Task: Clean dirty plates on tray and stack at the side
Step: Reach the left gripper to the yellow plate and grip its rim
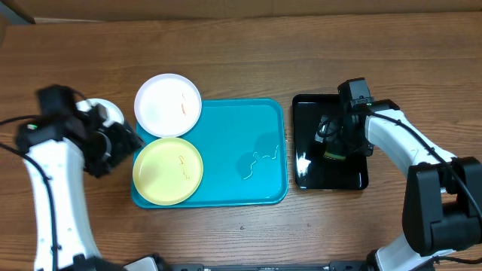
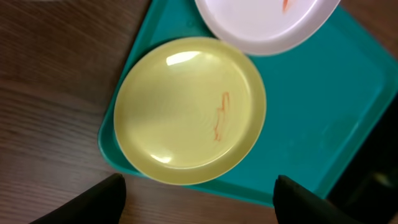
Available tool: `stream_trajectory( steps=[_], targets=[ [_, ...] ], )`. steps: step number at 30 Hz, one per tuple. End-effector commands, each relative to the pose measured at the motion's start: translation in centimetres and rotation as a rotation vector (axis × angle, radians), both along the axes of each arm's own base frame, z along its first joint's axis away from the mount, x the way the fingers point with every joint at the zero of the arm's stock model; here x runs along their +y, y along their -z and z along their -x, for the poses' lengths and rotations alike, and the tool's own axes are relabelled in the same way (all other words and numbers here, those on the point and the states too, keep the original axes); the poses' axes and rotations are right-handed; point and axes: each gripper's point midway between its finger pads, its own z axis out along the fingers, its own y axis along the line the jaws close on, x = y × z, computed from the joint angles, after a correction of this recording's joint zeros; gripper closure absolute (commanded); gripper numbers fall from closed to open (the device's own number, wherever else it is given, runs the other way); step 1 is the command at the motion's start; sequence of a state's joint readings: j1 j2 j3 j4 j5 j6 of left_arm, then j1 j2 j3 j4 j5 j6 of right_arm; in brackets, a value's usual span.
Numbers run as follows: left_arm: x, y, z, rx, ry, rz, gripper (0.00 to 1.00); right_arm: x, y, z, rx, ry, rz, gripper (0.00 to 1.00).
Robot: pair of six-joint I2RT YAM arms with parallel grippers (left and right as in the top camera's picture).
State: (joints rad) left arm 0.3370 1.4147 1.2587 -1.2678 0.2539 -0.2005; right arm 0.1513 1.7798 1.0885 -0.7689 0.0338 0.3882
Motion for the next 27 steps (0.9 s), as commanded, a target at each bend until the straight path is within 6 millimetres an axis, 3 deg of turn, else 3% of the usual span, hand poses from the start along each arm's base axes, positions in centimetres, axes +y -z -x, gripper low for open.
stream_trajectory(
  steps=[1, 6, 8, 9, 14, 19, 22, 27],
  targets=[
    [-0.2, 2.9, 3.0, 0.131, 0.037, -0.118, 0.27, -0.3, 0.4, 0.2, 0.007, 0.005, 0.011, 0.00],
    [-1.6, 7.1, 4.8, 0.198, 0.046, -0.101, 0.50, -0.3, 0.4, 0.2, 0.007, 0.005, 0.011, 0.00],
    [-1.7, 8.2, 5.0, 0.202, 0.021, -0.099, 0.74, -0.3, 0.4, 0.2, 0.007, 0.005, 0.011, 0.00],
    [-1.7, 8.6, 5.0, 0.203, 0.003, -0.097, 0.76, -0.3, 0.4, 0.2, 0.007, 0.005, 0.011, 0.00],
    [-0.3, 9.1, 4.3, 0.176, -0.015, -0.174, 0.56, -0.3, 0.4, 0.2, 0.007, 0.005, 0.011, 0.00],
    [3.3, 8.7, 3.5, 0.157, -0.049, -0.378, 0.60, -0.3, 0.4, 0.2, 0.007, 0.005, 0.011, 0.00],
    [3.3, 8.8, 3.4, 0.151, -0.049, -0.373, 0.66, -0.3, 0.4, 0.2, 0.007, 0.005, 0.011, 0.00],
    [3.1, 9.8, 4.1, 0.167, -0.047, -0.369, 0.62, -0.3, 0.4, 0.2, 0.007, 0.005, 0.011, 0.00]
  ],
)
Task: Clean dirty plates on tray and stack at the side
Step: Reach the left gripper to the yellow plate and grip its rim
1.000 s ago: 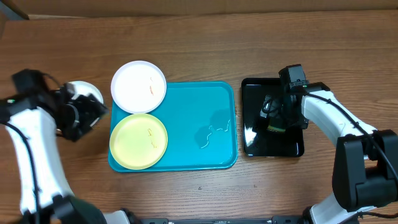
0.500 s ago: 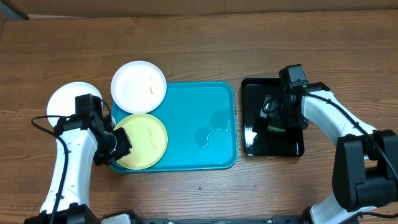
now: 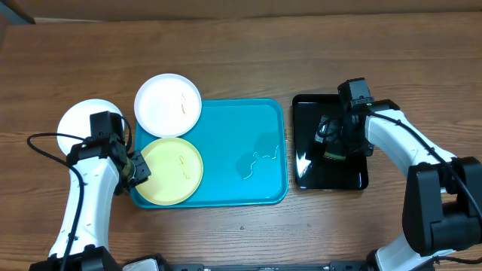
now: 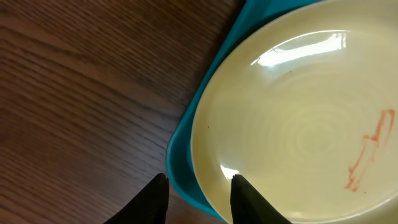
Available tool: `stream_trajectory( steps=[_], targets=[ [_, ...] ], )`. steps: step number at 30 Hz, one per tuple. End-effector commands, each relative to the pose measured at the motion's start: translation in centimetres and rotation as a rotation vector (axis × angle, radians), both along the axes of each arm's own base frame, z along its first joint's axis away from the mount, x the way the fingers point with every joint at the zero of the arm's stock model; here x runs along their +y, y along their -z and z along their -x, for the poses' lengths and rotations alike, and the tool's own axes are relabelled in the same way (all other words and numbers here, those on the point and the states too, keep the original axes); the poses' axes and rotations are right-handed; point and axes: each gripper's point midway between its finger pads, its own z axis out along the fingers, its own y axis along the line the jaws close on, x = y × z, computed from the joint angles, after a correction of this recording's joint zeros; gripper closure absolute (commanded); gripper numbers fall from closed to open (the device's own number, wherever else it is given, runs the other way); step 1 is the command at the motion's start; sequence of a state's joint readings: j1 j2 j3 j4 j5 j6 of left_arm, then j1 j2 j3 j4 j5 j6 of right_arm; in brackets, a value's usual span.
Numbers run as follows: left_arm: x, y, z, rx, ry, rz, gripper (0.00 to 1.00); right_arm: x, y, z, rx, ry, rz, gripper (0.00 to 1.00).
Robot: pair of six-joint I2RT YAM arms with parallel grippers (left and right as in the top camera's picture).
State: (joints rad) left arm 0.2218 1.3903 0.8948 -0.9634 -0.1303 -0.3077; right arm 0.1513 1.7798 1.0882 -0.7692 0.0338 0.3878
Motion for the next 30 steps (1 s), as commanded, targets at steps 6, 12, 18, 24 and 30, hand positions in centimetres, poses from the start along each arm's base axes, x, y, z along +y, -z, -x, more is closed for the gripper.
stream_trajectory(
  steps=[6, 12, 18, 24, 30],
  targets=[
    [-0.3, 1.9, 1.6, 0.038, -0.004, -0.001, 0.53, -0.3, 0.4, 0.1, 0.006, 0.005, 0.011, 0.00],
    [-0.8, 3.4, 1.7, 0.021, 0.003, 0.024, 0.55, -0.3, 0.4, 0.1, 0.006, 0.005, 0.011, 0.00],
    [-1.2, 5.1, 1.8, -0.008, 0.006, 0.043, 0.57, -0.3, 0.4, 0.1, 0.006, 0.005, 0.011, 0.00],
    [-4.2, 5.1, 0.7, -0.064, 0.070, 0.208, 0.59, -0.3, 0.4, 0.1, 0.006, 0.005, 0.011, 0.00],
    [-6.5, 5.2, 0.8, -0.077, 0.122, 0.323, 0.52, -0.3, 0.4, 0.1, 0.006, 0.005, 0.011, 0.00]
  ],
)
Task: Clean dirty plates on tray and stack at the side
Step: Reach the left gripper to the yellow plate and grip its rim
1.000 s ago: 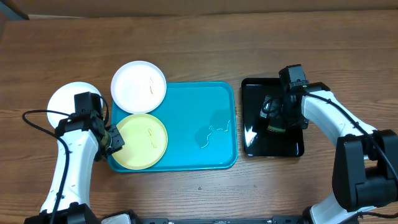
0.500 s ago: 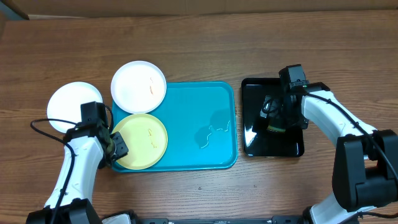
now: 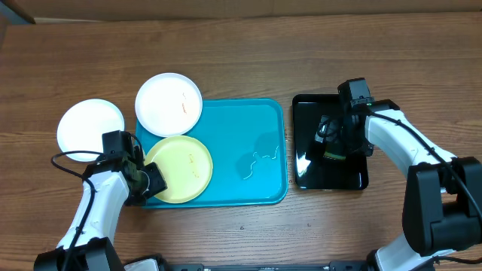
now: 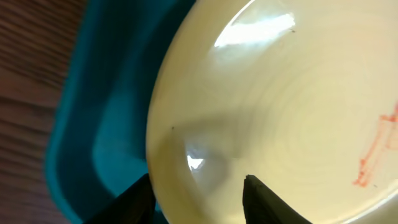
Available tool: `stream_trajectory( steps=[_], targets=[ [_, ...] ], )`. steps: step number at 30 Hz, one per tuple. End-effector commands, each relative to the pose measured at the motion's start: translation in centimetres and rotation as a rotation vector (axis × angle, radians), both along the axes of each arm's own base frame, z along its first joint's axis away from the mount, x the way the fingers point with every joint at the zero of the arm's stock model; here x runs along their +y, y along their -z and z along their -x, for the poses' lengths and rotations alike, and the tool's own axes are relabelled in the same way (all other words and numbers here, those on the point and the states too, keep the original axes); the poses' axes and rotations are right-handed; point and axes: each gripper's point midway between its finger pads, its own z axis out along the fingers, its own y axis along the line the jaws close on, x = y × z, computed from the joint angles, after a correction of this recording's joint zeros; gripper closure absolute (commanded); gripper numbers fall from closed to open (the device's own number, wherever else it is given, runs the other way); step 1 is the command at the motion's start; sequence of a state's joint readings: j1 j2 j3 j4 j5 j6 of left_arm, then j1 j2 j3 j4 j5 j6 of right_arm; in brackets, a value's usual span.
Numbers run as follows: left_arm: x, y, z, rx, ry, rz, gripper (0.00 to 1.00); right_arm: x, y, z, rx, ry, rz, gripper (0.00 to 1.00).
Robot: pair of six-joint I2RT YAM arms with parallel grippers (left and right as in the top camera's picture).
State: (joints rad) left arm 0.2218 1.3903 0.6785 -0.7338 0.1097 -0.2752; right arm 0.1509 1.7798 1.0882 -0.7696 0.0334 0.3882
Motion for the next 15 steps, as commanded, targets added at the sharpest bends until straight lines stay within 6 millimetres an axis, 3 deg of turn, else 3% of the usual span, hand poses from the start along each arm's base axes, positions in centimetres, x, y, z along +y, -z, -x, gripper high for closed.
stream_trajectory(
  steps=[1, 15],
  targets=[
    [-2.3, 0.1, 0.3, -0.014, 0.065, 0.101, 0.52, -0.3, 0.4, 0.1, 0.006, 0.005, 0.011, 0.00],
    [-7.0, 0.5, 0.5, -0.062, 0.287, 0.210, 0.47, -0.3, 0.4, 0.1, 0.006, 0.005, 0.011, 0.00]
  ],
)
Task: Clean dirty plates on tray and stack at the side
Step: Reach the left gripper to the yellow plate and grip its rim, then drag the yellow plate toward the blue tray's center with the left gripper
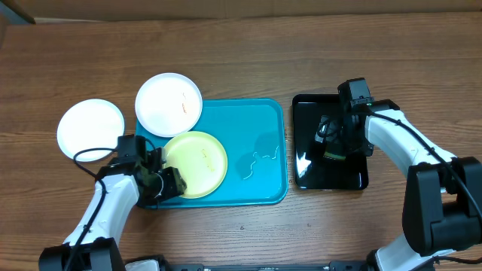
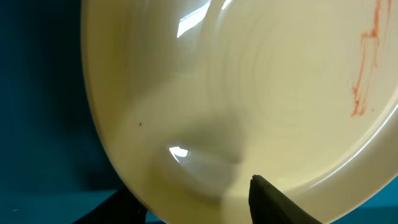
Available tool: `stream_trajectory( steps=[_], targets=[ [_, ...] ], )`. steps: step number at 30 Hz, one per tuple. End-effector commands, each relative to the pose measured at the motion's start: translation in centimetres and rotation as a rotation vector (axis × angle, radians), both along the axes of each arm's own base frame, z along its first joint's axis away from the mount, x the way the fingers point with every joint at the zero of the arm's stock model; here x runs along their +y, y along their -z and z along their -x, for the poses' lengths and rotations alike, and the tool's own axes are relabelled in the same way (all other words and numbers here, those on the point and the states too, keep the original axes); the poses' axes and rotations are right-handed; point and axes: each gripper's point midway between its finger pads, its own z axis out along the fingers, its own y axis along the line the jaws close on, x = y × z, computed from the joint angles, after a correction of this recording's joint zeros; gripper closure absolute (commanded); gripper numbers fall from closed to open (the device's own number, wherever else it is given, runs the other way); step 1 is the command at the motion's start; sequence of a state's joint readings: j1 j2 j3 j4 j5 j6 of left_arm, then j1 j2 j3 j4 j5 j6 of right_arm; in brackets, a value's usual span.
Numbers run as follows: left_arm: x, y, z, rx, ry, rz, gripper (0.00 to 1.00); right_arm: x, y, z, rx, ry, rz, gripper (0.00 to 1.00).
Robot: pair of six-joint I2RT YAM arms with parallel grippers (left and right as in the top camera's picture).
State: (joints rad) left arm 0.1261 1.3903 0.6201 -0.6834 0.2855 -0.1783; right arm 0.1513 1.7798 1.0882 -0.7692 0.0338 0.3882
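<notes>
A yellow plate (image 1: 197, 162) with an orange smear (image 2: 364, 74) lies on the teal tray (image 1: 260, 188), left of its middle. My left gripper (image 1: 167, 183) stands open at the plate's near-left rim. One finger (image 2: 277, 202) lies over the plate and the other (image 2: 127, 208) shows below the rim. A white plate (image 1: 169, 104) with an orange smear overlaps the tray's far-left corner. A clean white plate (image 1: 90, 128) sits on the table to the left. My right gripper (image 1: 331, 143) is low over the black tray (image 1: 305, 169), its jaws hidden.
A yellow-green object (image 1: 335, 156) lies in the black tray under the right gripper. A thin pale squiggle (image 1: 260, 159) marks the teal tray's right half. Bare wooden table (image 1: 241, 45) lies behind both trays.
The yellow plate has shifted right on the tray, and my left gripper has moved right with it, further over the rim. The right arm has not moved.
My left gripper was wide open above the table left of the tray, then low at the tray's left edge with its fingers closer together. Then it straddled the yellow plate's rim; the plate now lies nearer the tray's middle.
</notes>
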Motion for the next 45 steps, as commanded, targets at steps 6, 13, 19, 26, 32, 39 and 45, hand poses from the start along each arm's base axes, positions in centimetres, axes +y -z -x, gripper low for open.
stream_trajectory(
  steps=[6, 13, 19, 26, 32, 39, 45],
  targets=[
    [-5.8, -0.9, -0.6, -0.095, 0.233, 0.121, 0.44, -0.3, 0.4, 0.1, 0.006, 0.005, 0.011, 0.00],
    [-9.3, -1.4, -1.0, -0.164, 0.389, 0.113, 0.42, -0.3, 0.4, 0.1, 0.006, 0.005, 0.011, 0.00],
    [-7.5, -3.2, -2.7, -0.144, 0.333, -0.027, 0.40, -0.3, 0.4, 0.1, 0.006, 0.005, 0.011, 0.00],
    [-6.8, -6.2, -4.3, -0.110, 0.145, -0.048, 0.37, -0.3, 0.4, 0.1, 0.006, 0.005, 0.011, 0.00],
    [-4.2, -4.9, -4.6, -0.091, -0.074, -0.162, 0.48, -0.3, 0.4, 0.1, 0.006, 0.005, 0.011, 0.00],
    [-4.0, -3.6, -5.4, -0.149, -0.093, -0.170, 0.53, -0.3, 0.4, 0.1, 0.006, 0.005, 0.011, 0.00],
    [-3.8, -2.6, -4.6, -0.132, -0.091, -0.175, 0.70, -0.3, 0.4, 0.1, 0.006, 0.005, 0.011, 0.00]
  ],
)
